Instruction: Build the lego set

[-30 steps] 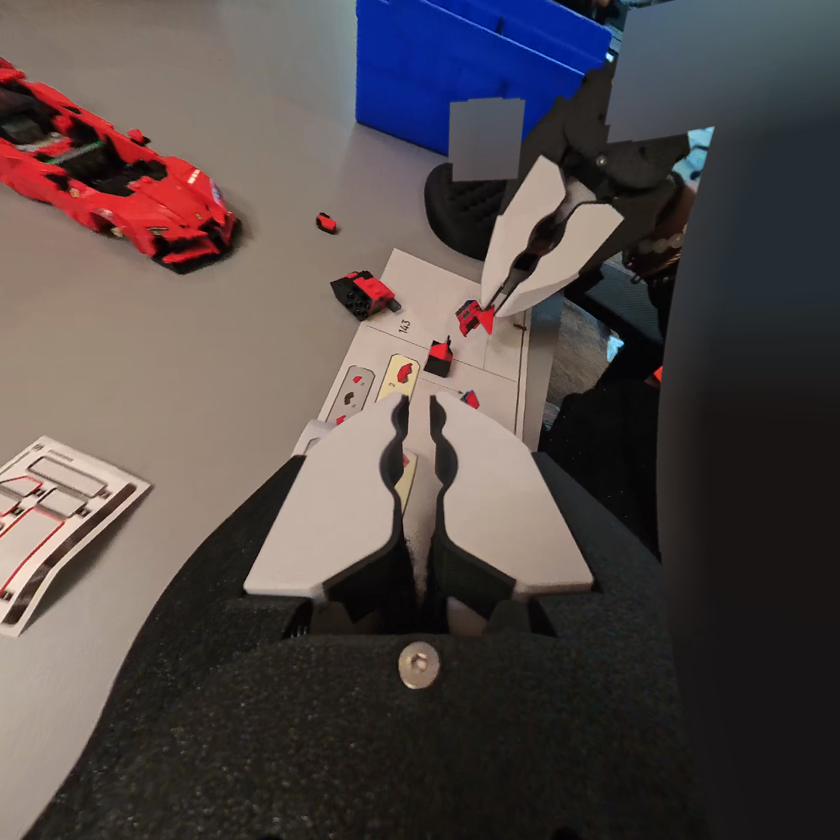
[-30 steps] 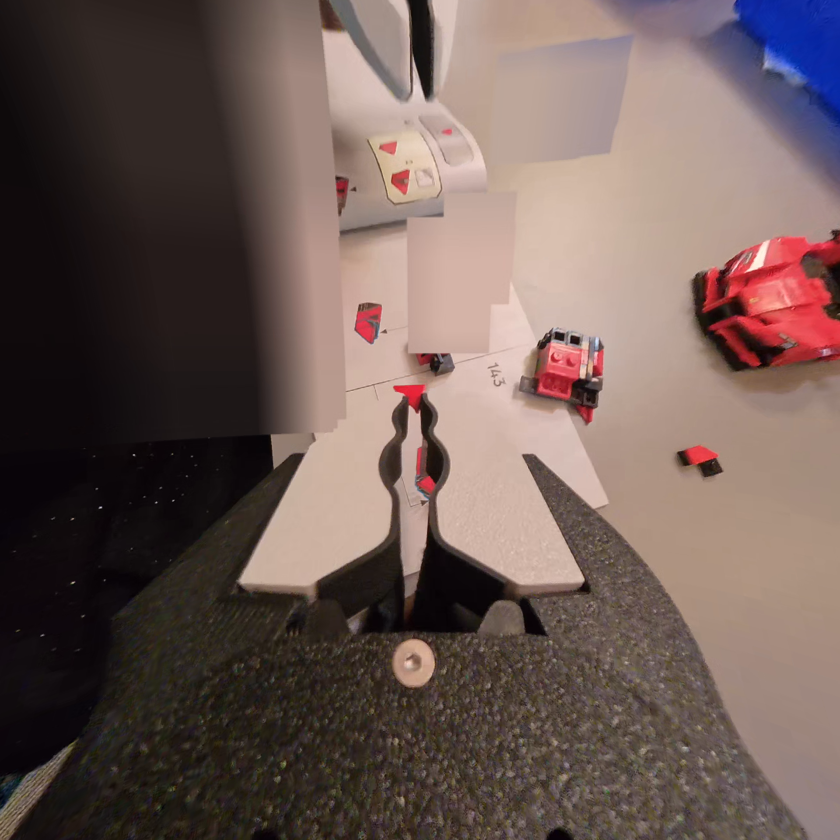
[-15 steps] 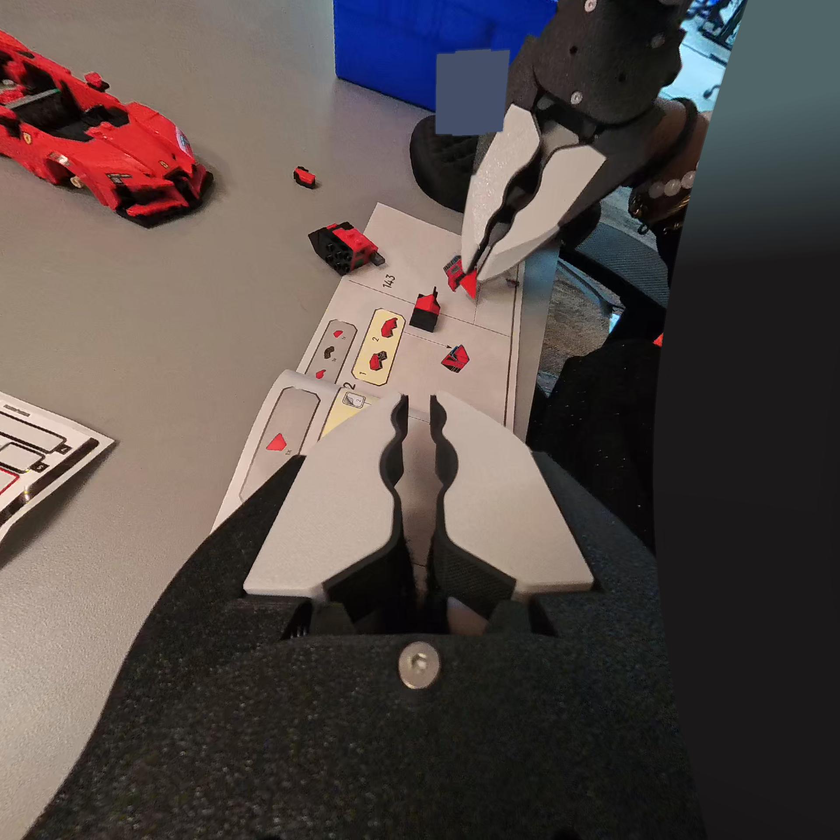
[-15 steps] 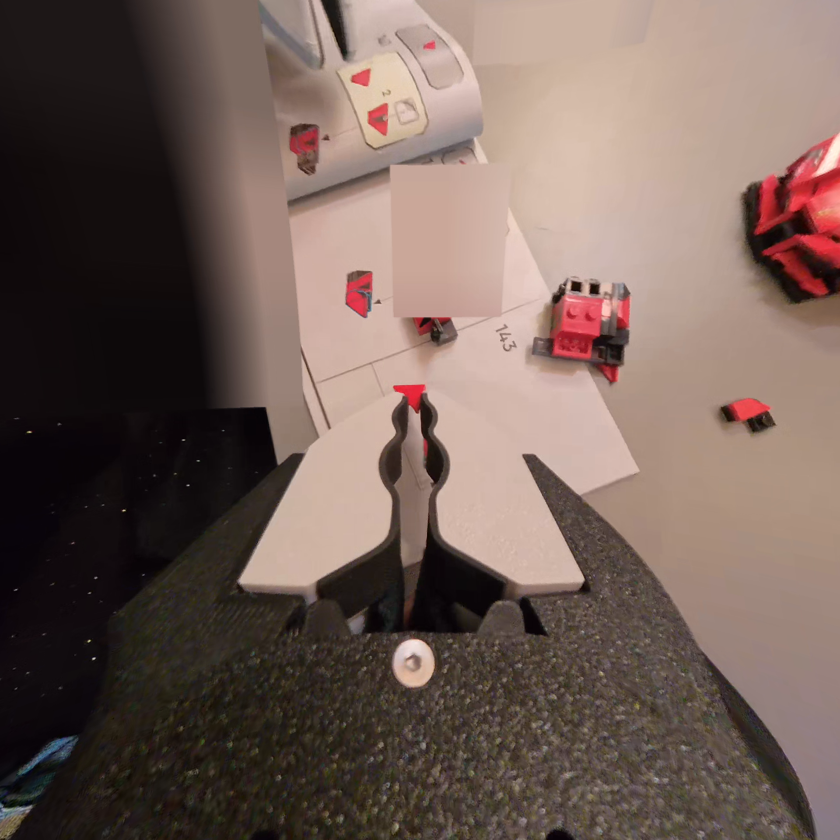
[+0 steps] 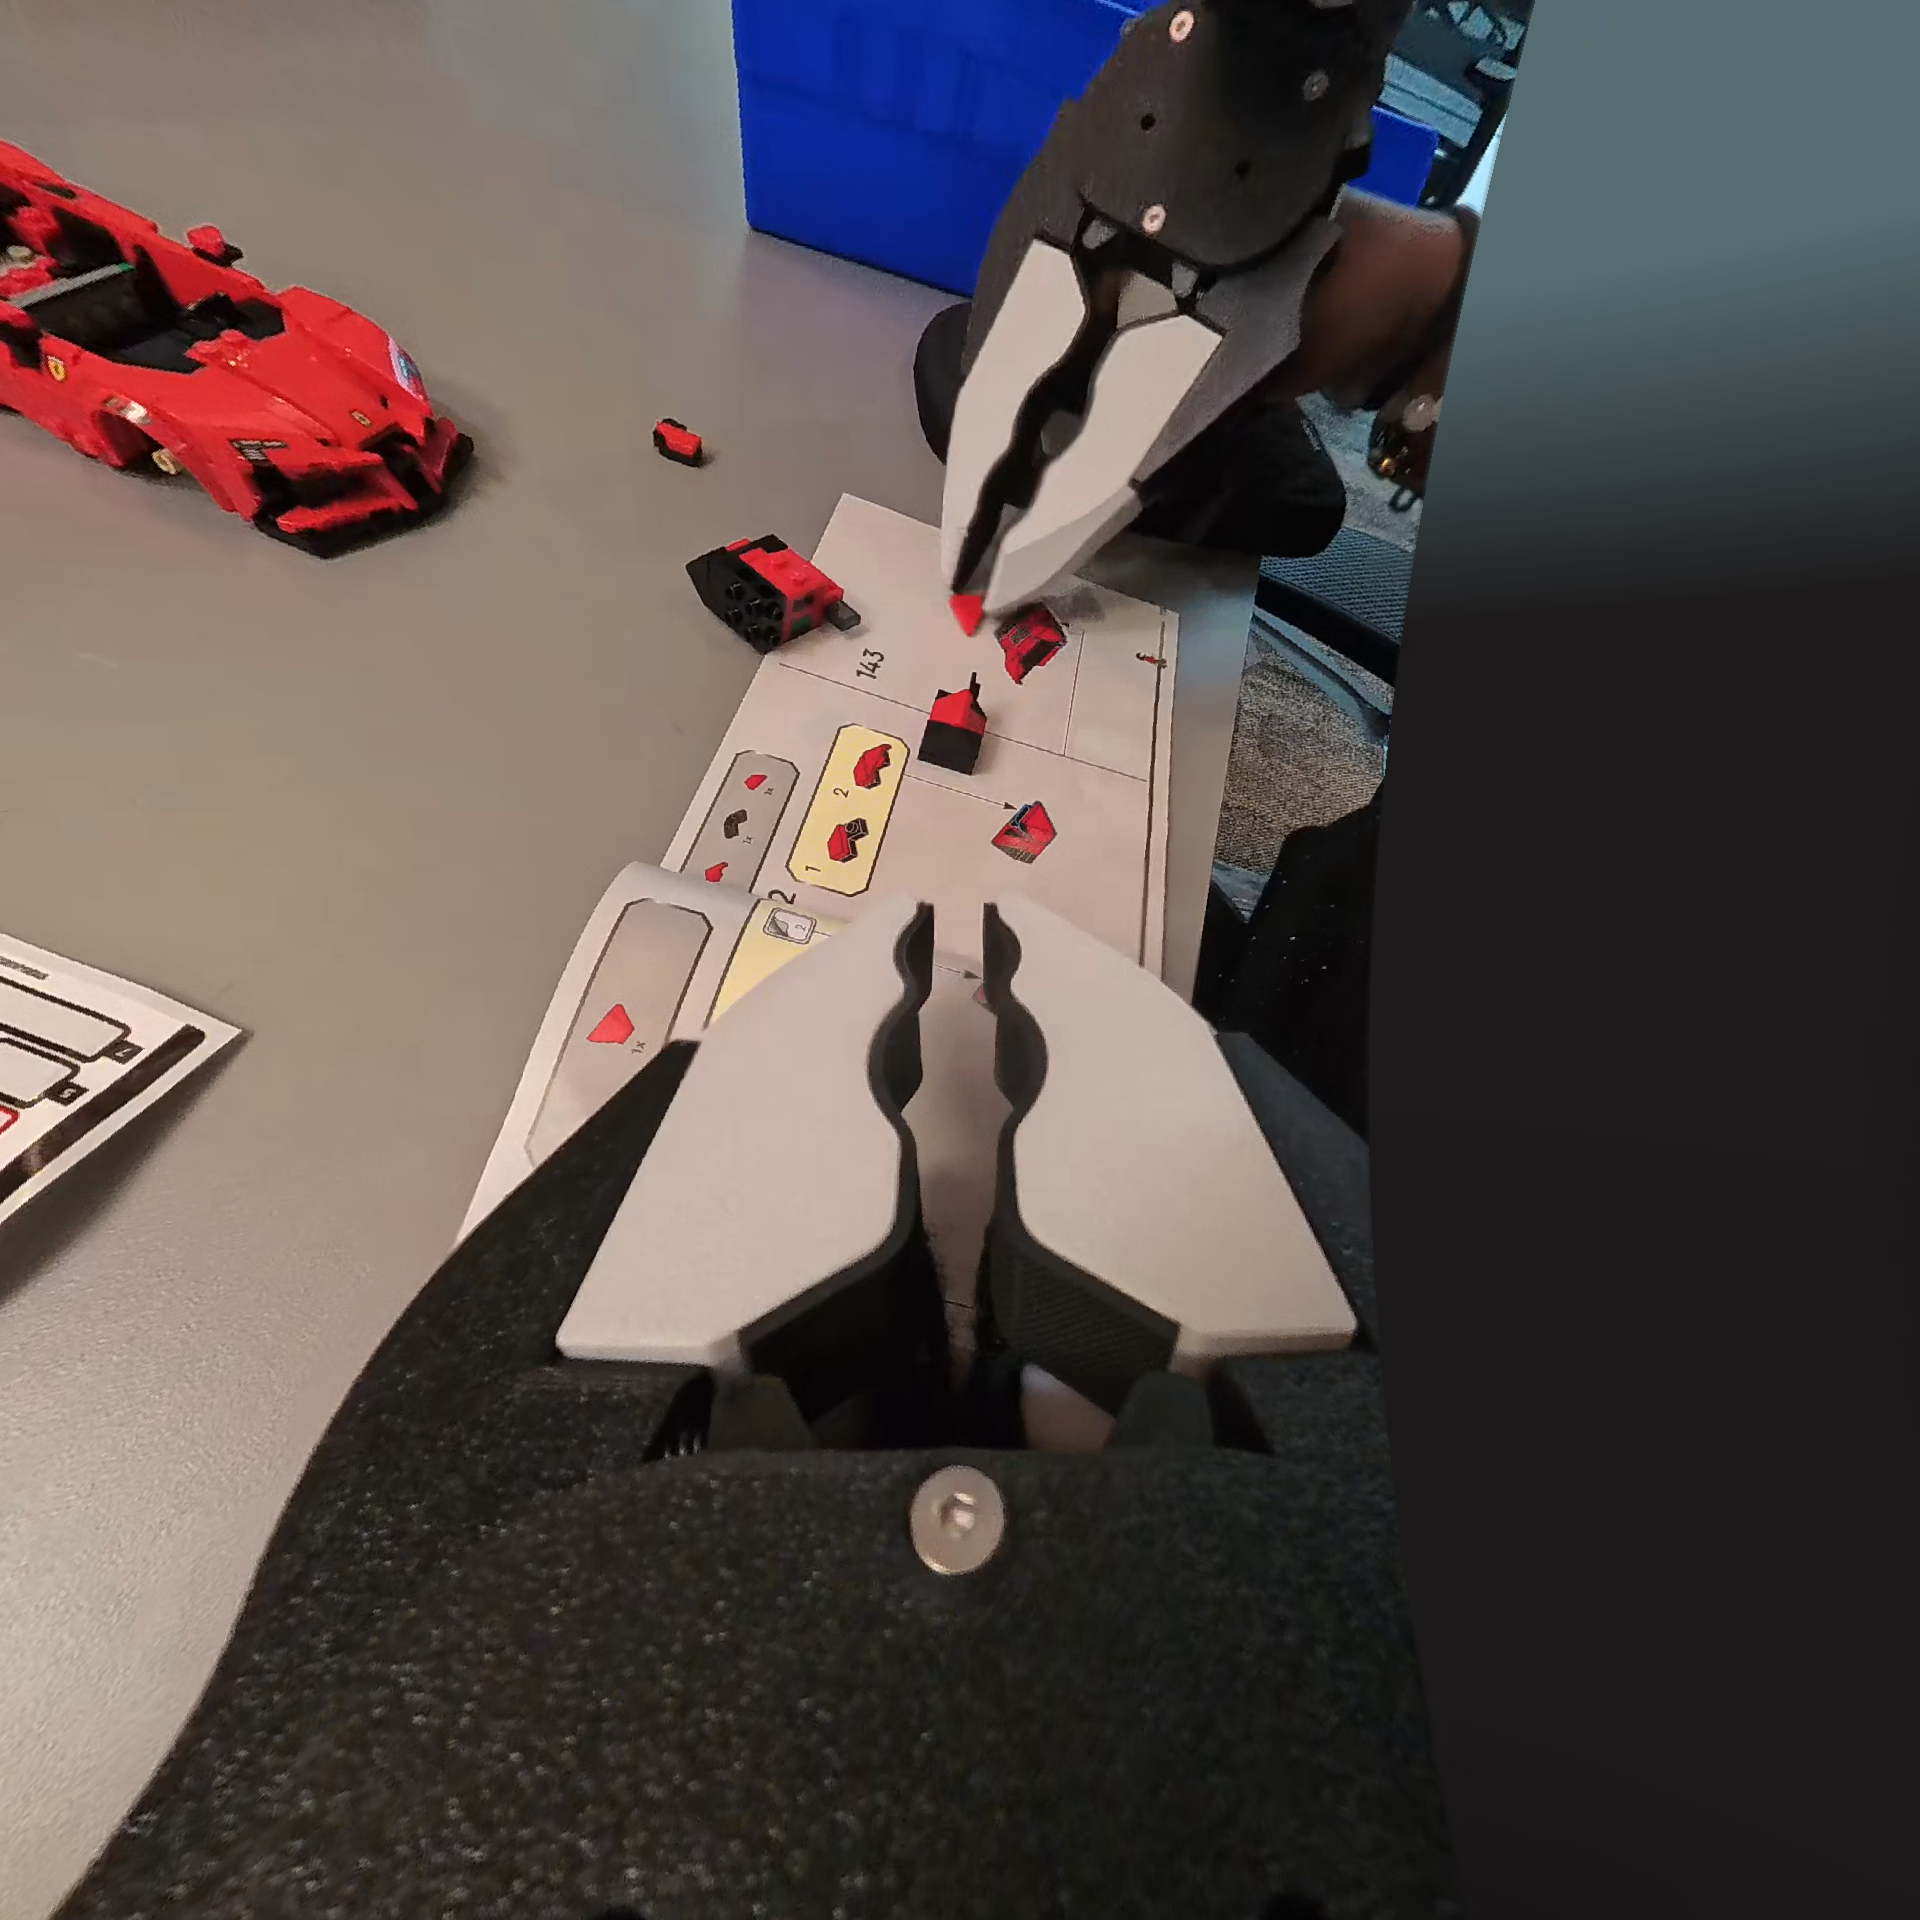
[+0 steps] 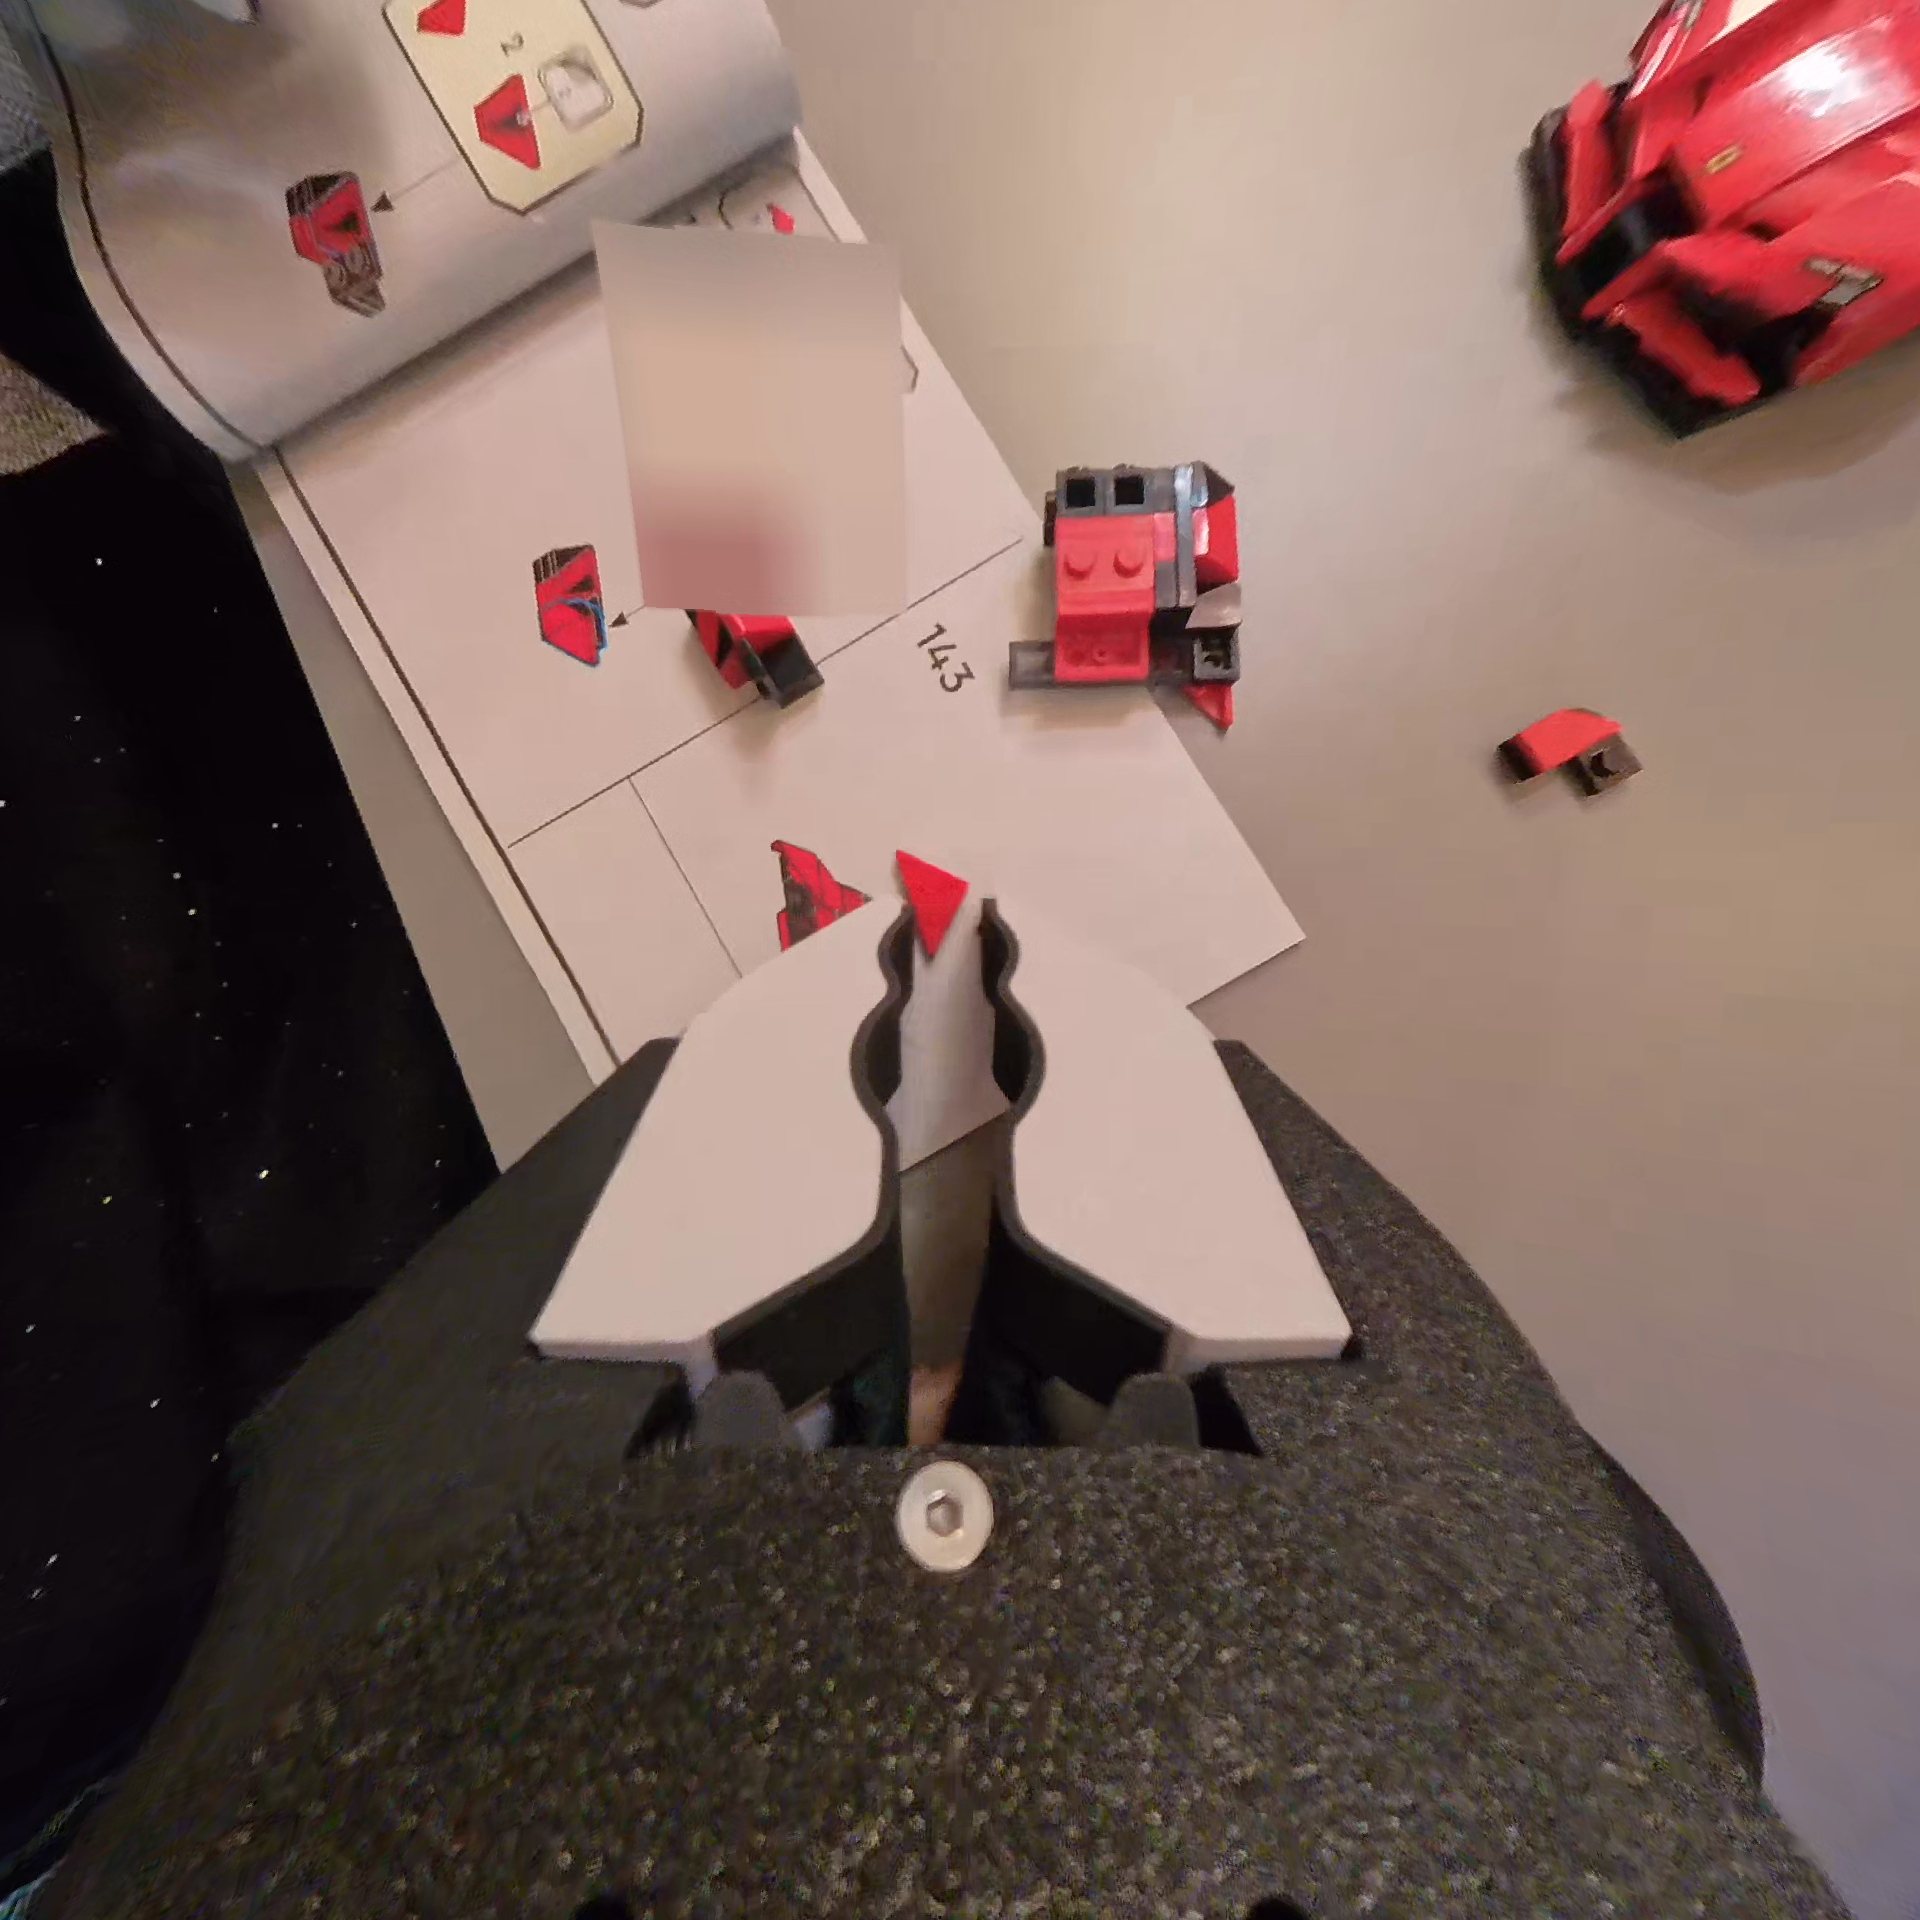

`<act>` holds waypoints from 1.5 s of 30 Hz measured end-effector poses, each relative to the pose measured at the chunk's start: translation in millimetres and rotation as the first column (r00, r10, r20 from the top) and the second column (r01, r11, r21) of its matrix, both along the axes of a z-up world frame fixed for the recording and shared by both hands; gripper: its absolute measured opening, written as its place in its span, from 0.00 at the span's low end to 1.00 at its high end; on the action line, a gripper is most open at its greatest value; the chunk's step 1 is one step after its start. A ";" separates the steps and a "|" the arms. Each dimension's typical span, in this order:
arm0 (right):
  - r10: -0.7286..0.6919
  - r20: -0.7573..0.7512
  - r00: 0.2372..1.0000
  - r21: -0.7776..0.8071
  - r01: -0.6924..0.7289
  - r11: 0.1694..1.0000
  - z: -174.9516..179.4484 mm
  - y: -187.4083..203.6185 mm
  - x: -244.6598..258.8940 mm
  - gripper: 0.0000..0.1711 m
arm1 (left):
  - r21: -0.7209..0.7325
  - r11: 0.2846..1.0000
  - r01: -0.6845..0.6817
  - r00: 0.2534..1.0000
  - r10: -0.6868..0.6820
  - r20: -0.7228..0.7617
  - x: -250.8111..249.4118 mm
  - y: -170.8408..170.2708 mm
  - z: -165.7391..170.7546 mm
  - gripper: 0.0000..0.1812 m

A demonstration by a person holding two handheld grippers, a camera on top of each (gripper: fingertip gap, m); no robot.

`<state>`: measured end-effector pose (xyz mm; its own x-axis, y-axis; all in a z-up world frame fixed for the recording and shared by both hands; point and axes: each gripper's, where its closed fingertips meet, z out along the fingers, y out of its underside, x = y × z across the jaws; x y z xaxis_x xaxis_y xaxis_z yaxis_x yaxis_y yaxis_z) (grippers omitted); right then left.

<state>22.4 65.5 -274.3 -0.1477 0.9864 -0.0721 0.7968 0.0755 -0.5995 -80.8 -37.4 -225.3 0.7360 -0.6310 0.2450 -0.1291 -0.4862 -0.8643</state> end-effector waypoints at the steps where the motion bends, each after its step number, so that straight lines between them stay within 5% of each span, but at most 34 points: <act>1: 0.009 0.015 1.000 -0.004 -0.009 1.000 0.4 -1.8 1.4 0.09 | 0.000 1.000 -0.004 1.000 0.004 -0.003 -1.3 0.2 -0.2 0.05; 7: 0.075 0.029 0.997 0.023 -0.075 0.997 15.9 -8.9 -1.8 0.16 | 0.002 0.996 -0.088 0.995 0.088 -0.049 -25.3 -3.0 2.0 0.06; 13: 0.285 -0.035 0.958 0.053 -0.283 0.958 16.6 -40.2 -35.5 0.19 | 0.034 0.978 -0.204 0.977 0.206 -0.050 -61.8 -19.2 15.4 0.09; 21: 0.403 0.033 0.915 0.039 -0.404 0.914 0.3 -48.2 -45.4 0.12 | 0.046 0.967 -0.250 0.964 0.253 -0.082 -90.0 -42.0 22.1 0.12; 29: 0.399 -0.040 0.916 0.131 -0.391 0.911 31.4 -31.4 -88.8 0.10 | 0.080 0.969 -0.234 0.970 0.239 -0.056 -87.8 -39.4 23.0 0.12; 36: 0.457 0.074 0.886 0.093 -0.463 0.882 6.5 -16.4 -132.8 0.10 | 0.098 0.973 -0.210 0.972 0.219 -0.088 -82.2 -39.2 23.3 0.12; 39: 0.423 0.112 0.899 0.091 -0.433 0.897 6.9 -7.1 -126.2 0.22 | 0.116 0.969 -0.217 0.971 0.226 -0.078 -84.2 -40.0 26.7 0.12; 45: 0.147 -0.013 0.989 0.060 -0.146 0.988 37.7 25.3 -67.0 0.22 | 0.131 0.963 -0.235 0.969 0.242 -0.040 -90.2 -38.5 25.9 0.11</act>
<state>-44.6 90.8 -236.6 -0.2912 0.9566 -0.0111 0.7642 0.2257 -0.6042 -170.9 -75.9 -199.5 0.8792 -0.4582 0.1303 -0.0719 -0.3979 -0.9146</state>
